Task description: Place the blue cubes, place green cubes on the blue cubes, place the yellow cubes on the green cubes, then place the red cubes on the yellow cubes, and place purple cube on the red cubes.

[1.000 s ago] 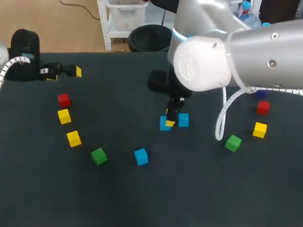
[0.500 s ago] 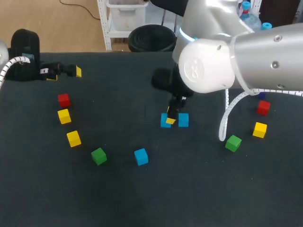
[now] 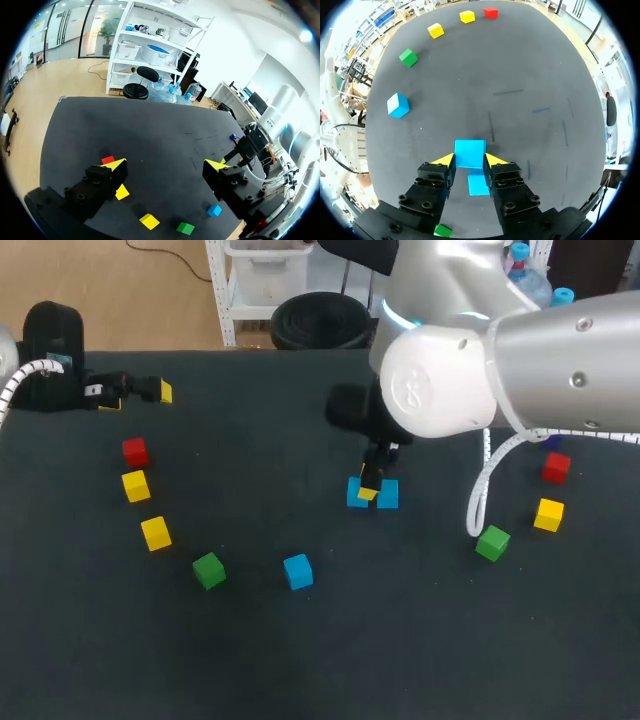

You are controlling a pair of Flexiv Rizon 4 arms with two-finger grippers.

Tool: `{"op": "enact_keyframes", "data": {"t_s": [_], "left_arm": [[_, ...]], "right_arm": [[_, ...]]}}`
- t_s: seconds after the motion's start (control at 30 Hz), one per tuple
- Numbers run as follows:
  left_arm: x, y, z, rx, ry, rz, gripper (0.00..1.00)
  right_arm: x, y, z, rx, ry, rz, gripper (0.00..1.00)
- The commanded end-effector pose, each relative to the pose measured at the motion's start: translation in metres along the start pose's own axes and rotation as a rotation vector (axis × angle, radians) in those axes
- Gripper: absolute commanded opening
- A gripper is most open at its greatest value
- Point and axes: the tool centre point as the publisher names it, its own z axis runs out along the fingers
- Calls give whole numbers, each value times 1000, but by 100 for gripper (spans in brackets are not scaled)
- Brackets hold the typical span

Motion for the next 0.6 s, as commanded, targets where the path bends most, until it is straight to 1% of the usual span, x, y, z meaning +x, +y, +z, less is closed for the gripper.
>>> {"op": "enact_keyframes", "data": {"t_s": [0.03, 0.27, 0.6], "left_arm": [[1, 2, 0, 12, -6, 2, 100], [1, 2, 0, 12, -6, 2, 100], [1, 2, 0, 12, -6, 2, 100]], "right_arm": [[2, -1, 1, 3, -8, 5, 0], [2, -3, 3, 7, -14, 8, 0], [4, -5, 5, -9, -11, -11, 0]]}}
